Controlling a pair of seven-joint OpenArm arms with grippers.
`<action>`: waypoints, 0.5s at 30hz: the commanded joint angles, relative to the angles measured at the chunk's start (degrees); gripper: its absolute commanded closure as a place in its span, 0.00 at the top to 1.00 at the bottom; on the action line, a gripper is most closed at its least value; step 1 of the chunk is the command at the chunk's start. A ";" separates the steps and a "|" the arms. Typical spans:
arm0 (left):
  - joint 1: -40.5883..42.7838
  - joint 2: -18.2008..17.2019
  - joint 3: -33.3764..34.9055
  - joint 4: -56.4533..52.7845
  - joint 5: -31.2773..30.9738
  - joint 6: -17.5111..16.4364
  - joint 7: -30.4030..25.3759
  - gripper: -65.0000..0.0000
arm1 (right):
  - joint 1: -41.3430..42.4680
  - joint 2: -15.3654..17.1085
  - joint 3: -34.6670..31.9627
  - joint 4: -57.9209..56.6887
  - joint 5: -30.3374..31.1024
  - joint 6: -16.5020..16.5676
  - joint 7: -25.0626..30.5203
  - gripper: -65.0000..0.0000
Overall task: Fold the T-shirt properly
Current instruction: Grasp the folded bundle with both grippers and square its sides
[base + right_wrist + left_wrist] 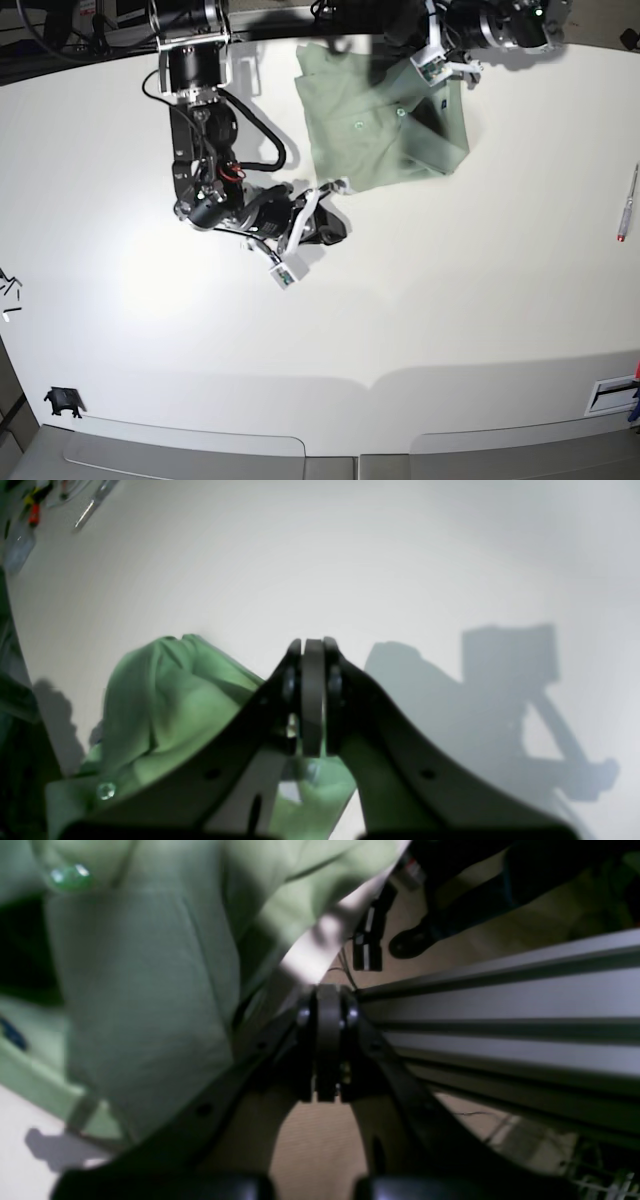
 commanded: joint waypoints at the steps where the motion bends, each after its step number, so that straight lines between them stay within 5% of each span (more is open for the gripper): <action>1: -0.79 -0.31 0.37 -0.74 0.24 0.70 -1.29 0.00 | 1.79 0.09 -0.72 -0.02 0.96 0.30 1.09 0.00; 5: -6.14 -0.28 0.52 -6.93 2.25 4.90 -1.51 0.00 | 2.62 0.09 -3.28 -4.02 0.98 0.30 -0.13 0.00; 15: -18.23 -0.33 0.50 -17.75 9.42 10.32 -1.92 0.00 | -3.58 0.42 0.61 -4.85 8.63 0.30 -15.34 0.00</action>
